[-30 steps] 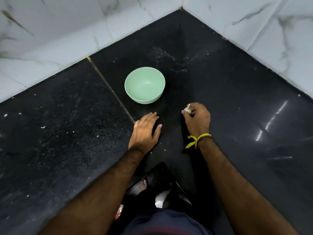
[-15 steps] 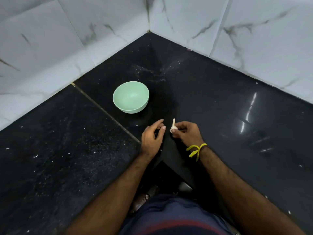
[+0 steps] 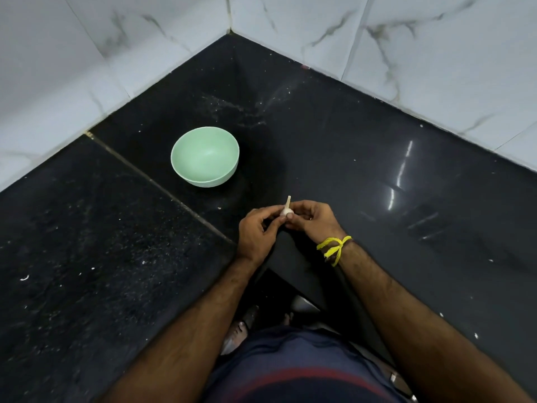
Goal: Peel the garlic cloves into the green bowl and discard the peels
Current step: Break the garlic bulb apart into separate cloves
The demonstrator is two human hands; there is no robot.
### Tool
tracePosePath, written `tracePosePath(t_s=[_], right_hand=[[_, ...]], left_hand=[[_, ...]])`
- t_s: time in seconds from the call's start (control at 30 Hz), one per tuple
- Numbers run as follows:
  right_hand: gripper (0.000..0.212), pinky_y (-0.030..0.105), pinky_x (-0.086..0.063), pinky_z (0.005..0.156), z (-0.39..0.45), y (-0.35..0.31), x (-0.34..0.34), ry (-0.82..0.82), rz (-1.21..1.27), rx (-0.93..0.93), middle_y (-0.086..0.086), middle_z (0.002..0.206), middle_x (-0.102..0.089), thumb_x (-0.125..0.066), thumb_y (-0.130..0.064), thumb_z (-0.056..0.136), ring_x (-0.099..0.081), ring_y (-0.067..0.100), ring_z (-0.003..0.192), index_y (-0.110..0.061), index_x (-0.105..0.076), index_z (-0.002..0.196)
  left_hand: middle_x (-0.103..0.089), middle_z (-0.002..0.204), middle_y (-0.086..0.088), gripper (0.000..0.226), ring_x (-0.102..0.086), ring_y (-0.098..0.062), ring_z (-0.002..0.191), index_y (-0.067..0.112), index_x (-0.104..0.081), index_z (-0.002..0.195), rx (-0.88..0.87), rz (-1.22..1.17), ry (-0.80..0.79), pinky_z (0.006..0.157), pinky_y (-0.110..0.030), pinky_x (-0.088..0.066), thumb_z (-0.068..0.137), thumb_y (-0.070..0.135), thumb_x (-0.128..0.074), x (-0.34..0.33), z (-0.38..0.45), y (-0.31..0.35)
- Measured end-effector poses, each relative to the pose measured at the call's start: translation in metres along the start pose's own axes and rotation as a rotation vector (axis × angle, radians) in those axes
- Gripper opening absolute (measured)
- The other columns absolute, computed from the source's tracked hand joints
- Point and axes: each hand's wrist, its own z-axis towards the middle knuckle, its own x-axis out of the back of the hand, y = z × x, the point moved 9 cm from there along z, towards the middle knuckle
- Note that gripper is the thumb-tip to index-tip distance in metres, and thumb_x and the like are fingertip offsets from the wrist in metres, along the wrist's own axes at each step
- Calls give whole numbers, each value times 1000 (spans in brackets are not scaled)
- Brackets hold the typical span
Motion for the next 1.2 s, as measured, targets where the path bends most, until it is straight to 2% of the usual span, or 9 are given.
tracePosePath(t_s=[0.17, 0.33, 0.47, 0.6, 0.7, 0.83, 0.9, 1.03, 1.2], right_hand=[[18, 24, -58, 75, 7, 0, -3, -5, -46, 9, 11, 96, -74, -63, -2, 92, -72, 16, 85, 0, -69, 108], [21, 27, -59, 72, 9, 11, 2, 141, -124, -1, 13, 92, -75, -60, -5, 95, -70, 14, 74, 0, -71, 112], [20, 21, -55, 65, 12, 15, 1, 196, -142, 19, 10, 86, -74, -60, -6, 95, -67, 6, 64, 0, -72, 110], [15, 33, -59, 70, 13, 14, 4, 232, -98, -7, 9, 83, -75, -62, -12, 95, -70, 16, 68, -7, -75, 100], [15, 38, -61, 76, 15, 9, 3, 191, -87, -35, 11, 87, -75, -60, -11, 96, -72, 22, 74, -9, -75, 96], [19, 30, -59, 84, 11, 8, -5, 15, 111, -87, 18, 100, -71, -56, 3, 95, -70, 23, 88, 6, -67, 110], [18, 26, -59, 81, 9, 6, -4, 20, 121, -87, 16, 98, -71, -62, 0, 92, -69, 20, 85, 4, -68, 109], [15, 21, -58, 64, 14, 0, -4, 54, -87, -78, 11, 84, -68, -66, -12, 92, -67, 11, 67, 1, -65, 98], [16, 27, -60, 72, 15, -2, -8, -67, -57, -38, 14, 92, -67, -60, -3, 94, -68, 17, 77, 2, -63, 109]], left_hand=[[-73, 96, 12, 21, -65, -4, 85, 18, -78, 106, 13, -19, -5, 75, -13, -46, 85, 17, -77, 1, 0, -1], [-75, 99, -4, 25, -68, -17, 90, 6, -77, 107, -36, 47, 7, 81, -28, -53, 88, 22, -71, -5, -1, -5], [-75, 100, -7, 27, -69, -21, 92, 2, -76, 108, -33, 68, 15, 83, -30, -54, 89, 20, -71, -5, -1, -8], [-75, 100, -7, 28, -70, -19, 93, 2, -75, 111, -14, 35, 54, 83, -31, -56, 89, 19, -71, -1, 0, -4], [-74, 98, -2, 28, -69, -13, 89, 9, -74, 118, -45, 24, 41, 81, -26, -55, 92, 19, -71, 0, 0, 5], [-74, 98, 1, 26, -68, -7, 88, 13, -75, 119, -69, 30, 21, 80, -19, -53, 94, 16, -70, 2, 1, 10], [-74, 101, 1, 25, -68, -6, 92, 10, -75, 118, -42, 10, 18, 84, -19, -53, 94, 16, -67, 2, 3, 8], [-72, 104, 1, 25, -66, -3, 98, 6, -75, 116, 40, -49, -31, 88, -15, -50, 97, 15, -61, -2, 9, 3], [-69, 109, 1, 32, -64, -3, 101, 6, -70, 124, 2, -38, -69, 91, -16, -49, 96, 15, -58, -3, 9, 6]])
